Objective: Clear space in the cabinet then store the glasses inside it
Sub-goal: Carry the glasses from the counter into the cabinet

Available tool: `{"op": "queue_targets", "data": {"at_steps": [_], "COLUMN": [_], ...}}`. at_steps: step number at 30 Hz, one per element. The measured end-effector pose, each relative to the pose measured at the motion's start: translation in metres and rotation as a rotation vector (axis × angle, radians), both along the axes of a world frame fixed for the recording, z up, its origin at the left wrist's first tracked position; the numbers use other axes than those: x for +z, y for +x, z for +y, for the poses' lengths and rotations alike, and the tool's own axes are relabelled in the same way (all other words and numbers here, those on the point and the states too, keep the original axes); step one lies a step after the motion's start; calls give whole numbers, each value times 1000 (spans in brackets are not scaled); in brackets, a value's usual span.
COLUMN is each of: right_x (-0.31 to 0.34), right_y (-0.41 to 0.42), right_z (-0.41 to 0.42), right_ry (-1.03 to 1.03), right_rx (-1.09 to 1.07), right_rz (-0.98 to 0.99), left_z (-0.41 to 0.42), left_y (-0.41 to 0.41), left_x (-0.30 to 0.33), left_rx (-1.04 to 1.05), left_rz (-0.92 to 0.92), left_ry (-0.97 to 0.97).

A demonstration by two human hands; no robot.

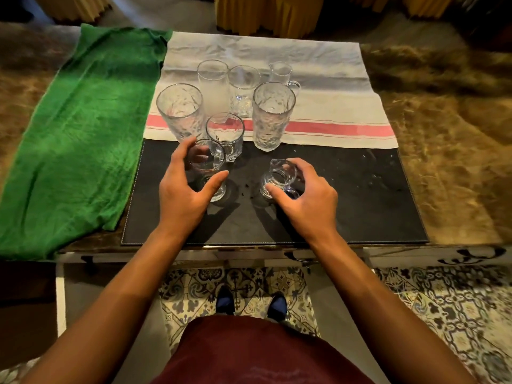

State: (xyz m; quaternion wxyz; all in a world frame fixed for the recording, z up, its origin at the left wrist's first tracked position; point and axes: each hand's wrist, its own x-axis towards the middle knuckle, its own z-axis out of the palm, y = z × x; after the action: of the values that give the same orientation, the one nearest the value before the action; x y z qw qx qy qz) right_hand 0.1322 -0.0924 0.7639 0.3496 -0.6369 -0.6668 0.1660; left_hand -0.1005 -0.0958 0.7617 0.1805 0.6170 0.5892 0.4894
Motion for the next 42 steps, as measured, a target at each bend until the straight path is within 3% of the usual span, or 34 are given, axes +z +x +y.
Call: {"op": "queue_targets", "data": {"at_steps": [18,27,42], "right_x": [9,8,4], "right_y": [116,133,130], "right_z": [17,19,17], "right_ry": [60,49,37], "right_rx": [-493,-570,-516], "right_rz": [-16,-38,-45], "left_z": [-3,-3,-3], "left_y": [11,11,10], "left_x": [-5,-12,-12], "left_rx": [1,17,-11], "left_rz": [-90,-68,-79], "left_ry": [31,38,28]}}
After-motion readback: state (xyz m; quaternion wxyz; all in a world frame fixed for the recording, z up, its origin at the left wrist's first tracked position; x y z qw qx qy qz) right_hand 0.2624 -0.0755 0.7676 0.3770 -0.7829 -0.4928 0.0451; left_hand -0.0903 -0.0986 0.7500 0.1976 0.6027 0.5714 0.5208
